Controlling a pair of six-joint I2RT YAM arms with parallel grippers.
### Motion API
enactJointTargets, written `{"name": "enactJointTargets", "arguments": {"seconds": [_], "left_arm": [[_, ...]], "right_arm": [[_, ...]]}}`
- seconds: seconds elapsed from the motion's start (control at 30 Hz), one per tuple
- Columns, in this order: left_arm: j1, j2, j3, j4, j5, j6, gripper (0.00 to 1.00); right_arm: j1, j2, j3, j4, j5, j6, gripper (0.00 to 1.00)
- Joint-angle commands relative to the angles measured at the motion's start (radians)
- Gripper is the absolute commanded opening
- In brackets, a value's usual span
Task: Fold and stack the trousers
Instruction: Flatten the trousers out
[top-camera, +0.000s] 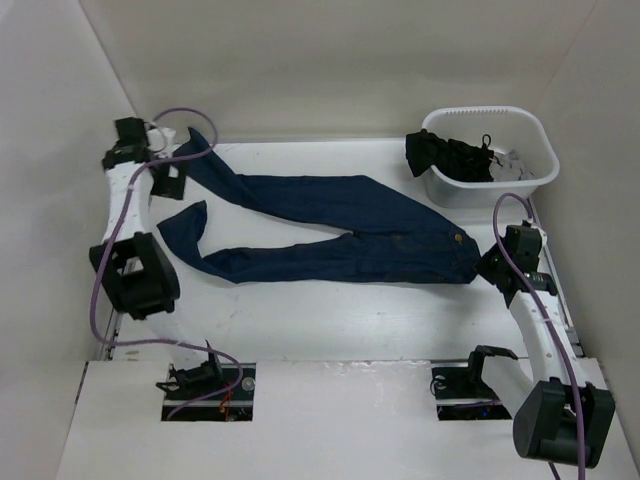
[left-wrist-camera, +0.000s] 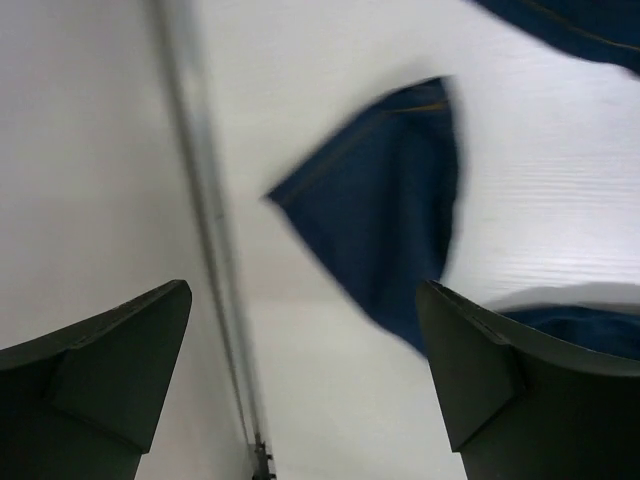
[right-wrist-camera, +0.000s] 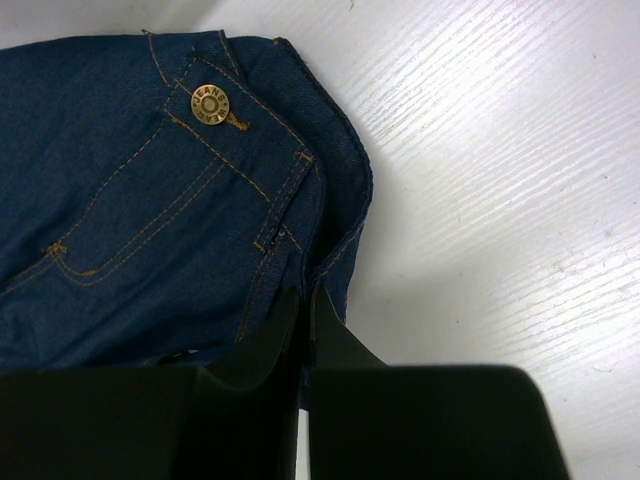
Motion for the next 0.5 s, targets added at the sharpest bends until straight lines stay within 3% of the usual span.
{"name": "enactJointTargets", "arguments": {"seconds": [0.0,0.13,0.33,0.47], "left_arm": [[0.102,-0.070,-0.141,0.130,-0.037,-0.047,1.00],[0.162,0.009,-0.224,0.155,-0.031,-0.032,0.97],[0.174,0.089,-0.176,0.216,0.073,-0.058,0.98],[0.172,0.164,-0.144,0.227,0.043,-0.089,0.93]], "right_arm": [[0.006,-0.011,-0.008,0.038,0.020,0.006,0.00],[0.006,-0.016,-0.011,0.038,0.020,0.006,0.00],[0.014,-0.018,-0.011,0.033,0.024,-0.005,0.00],[0.015,-0.037,-0.019,0.030,0.034,0.000,0.00]]}}
